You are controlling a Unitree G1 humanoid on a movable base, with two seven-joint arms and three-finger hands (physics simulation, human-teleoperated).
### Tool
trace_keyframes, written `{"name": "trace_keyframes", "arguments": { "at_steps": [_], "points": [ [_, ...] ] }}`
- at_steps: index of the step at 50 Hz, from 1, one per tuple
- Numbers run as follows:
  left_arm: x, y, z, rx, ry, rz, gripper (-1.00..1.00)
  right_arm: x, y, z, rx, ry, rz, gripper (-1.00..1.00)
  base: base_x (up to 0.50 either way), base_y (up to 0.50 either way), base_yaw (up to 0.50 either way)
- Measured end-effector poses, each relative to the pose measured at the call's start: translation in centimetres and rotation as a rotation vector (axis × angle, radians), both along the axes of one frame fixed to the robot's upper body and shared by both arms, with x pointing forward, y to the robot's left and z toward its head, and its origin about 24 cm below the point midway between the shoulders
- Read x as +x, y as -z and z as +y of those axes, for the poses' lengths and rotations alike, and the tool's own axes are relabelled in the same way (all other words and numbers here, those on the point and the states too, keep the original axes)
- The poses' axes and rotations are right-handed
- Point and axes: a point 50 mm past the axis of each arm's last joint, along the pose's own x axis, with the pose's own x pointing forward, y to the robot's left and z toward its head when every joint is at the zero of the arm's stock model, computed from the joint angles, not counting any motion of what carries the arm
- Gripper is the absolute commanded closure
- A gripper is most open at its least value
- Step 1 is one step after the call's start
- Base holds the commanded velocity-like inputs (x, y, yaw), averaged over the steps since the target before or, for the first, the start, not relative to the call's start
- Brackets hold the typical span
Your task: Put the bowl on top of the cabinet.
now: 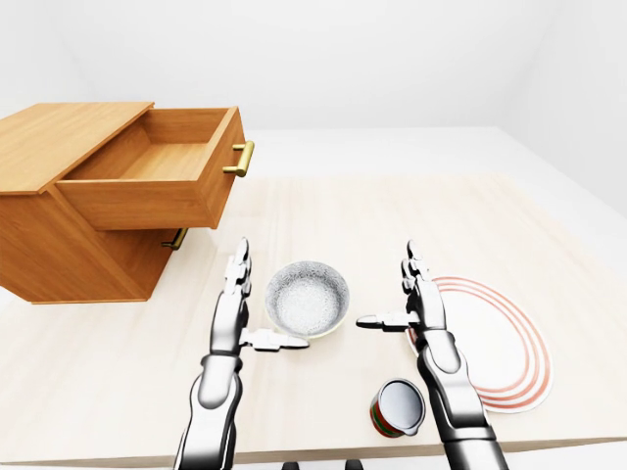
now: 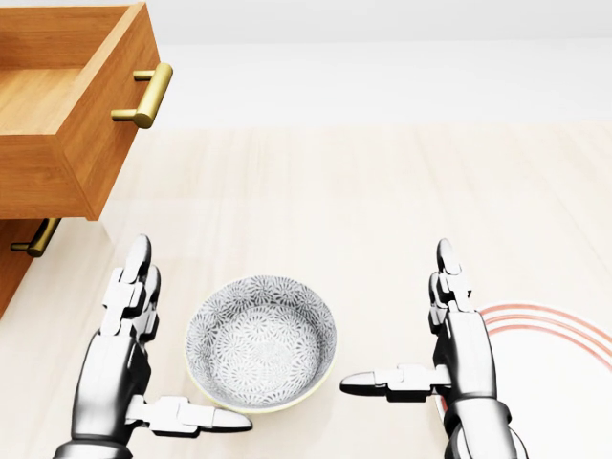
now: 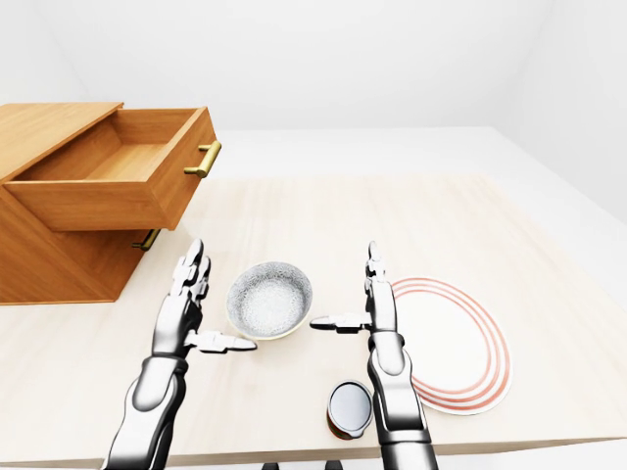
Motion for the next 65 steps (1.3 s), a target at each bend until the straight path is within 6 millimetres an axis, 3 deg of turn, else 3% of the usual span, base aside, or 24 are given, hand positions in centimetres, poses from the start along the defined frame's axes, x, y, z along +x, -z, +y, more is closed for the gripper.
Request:
{"name": "trace_keyframes", "arguments": {
  "at_steps": [19, 44, 65],
  "points": [
    [-1.8, 0.7, -1.9, 0.245, 0.040, 0.015, -1.00, 0.3, 0.4, 0.0, 0.000, 0.005, 0.006, -1.00, 0.00, 0.00, 0.00],
    [-1.0, 5.0, -1.8, 0.545, -0.053, 0.117, -1.00, 0.3, 0.6, 0.3, -0.003, -0.010, 0.008, -1.00, 0.00, 0.00, 0.00],
    [-0.8, 5.4, -2.4, 0.757, -0.128, 0.025, -1.00, 0.5, 0.9, 0.6, -0.007, -0.027, 0.014, -1.00, 0.00, 0.00, 0.00]
  ]
}}
